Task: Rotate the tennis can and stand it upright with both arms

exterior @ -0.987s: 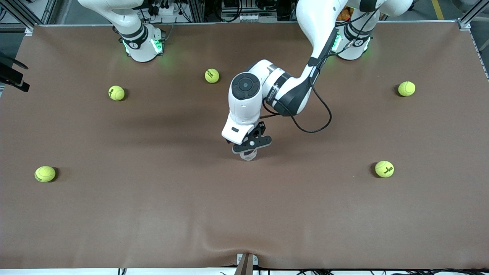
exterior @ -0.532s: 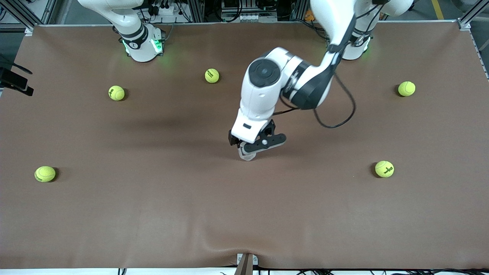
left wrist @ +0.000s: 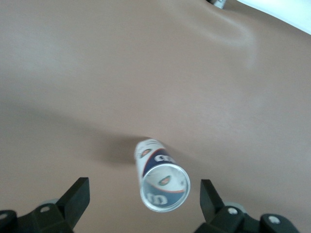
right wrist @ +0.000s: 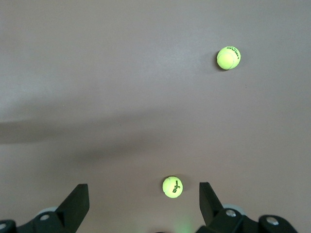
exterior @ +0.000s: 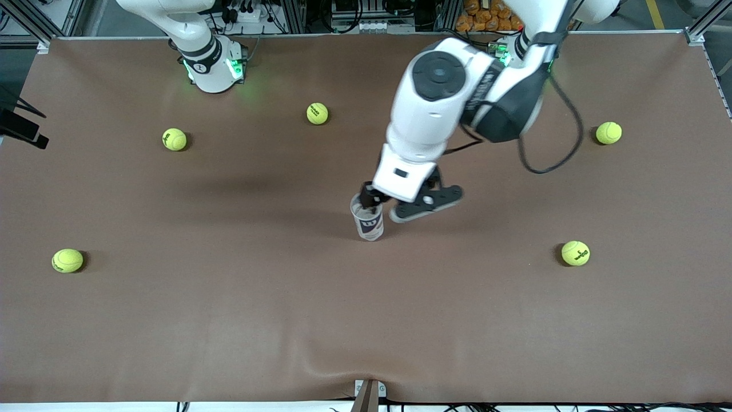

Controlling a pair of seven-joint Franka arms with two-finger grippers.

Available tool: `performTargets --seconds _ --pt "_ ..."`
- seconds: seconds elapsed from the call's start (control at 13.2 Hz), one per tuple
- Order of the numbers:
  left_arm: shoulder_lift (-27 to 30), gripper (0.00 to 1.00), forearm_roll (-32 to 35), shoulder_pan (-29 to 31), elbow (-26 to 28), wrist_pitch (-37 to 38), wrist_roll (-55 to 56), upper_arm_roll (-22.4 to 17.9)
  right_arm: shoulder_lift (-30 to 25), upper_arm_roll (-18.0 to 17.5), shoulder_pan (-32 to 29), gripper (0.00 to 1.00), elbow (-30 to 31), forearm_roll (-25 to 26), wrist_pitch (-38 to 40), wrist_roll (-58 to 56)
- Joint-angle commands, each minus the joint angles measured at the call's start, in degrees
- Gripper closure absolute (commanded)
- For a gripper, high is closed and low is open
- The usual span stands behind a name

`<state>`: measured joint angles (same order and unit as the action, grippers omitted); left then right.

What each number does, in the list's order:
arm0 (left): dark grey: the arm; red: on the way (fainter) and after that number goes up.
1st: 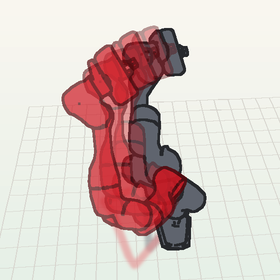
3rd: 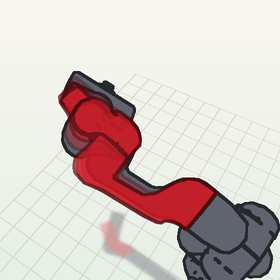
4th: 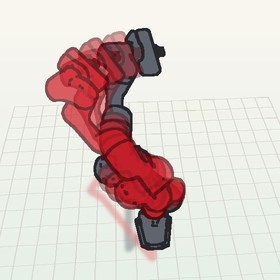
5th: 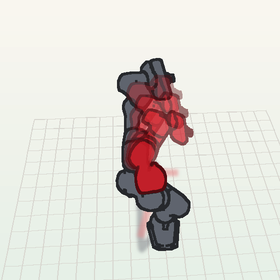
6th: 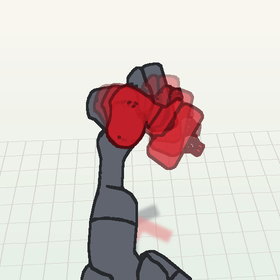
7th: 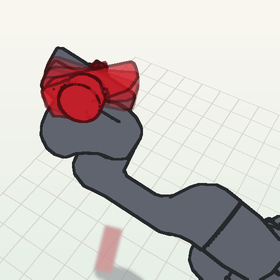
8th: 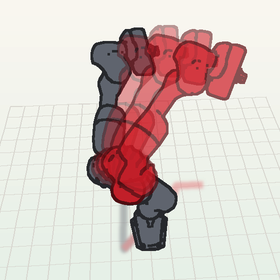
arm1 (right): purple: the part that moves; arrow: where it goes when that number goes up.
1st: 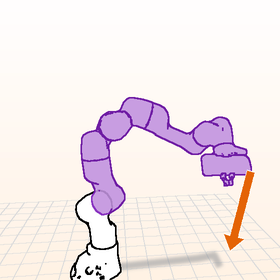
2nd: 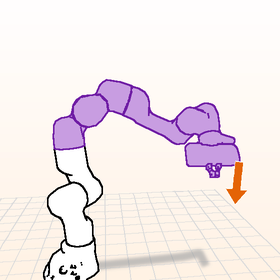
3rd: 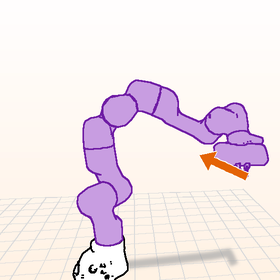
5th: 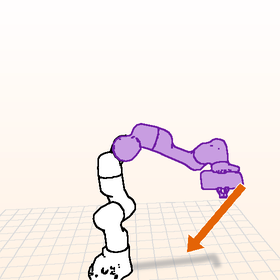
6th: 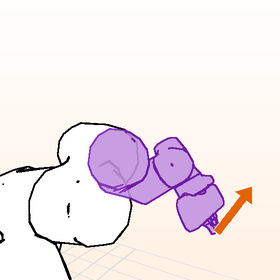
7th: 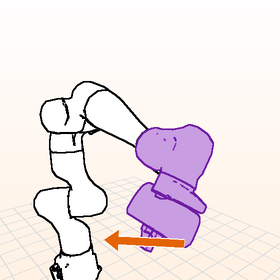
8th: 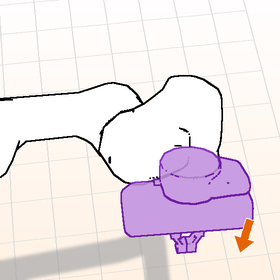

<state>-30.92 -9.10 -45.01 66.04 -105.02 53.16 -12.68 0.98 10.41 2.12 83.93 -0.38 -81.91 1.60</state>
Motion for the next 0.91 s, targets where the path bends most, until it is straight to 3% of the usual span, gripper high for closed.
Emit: performTargets --seconds 0.0,0.3,0.53,0.84 --pt "3.8 0.00 -0.6 5.6 0.8 3.7 -10.0 -0.2 0.1 -0.3 -0.7 0.00 -0.5 -0.8 0.2 0.9" --pt "7.5 0.00 0.0 13.1 1.0 10.9 -23.8 -0.5 0.1 -0.1 -0.8 0.00 -1.0 -0.1 0.2 0.2" --pt "10.8 0.00 5.7 18.6 1.1 13.6 -32.9 -0.2 1.7 -0.2 -1.0 0.00 -0.4 -0.1 0.0 0.3" --pt "11.2 0.00 5.8 26.4 2.0 14.9 -46.9 -0.3 2.3 -0.2 -1.4 0.00 -0.4 -0.9 -2.7 0.4"
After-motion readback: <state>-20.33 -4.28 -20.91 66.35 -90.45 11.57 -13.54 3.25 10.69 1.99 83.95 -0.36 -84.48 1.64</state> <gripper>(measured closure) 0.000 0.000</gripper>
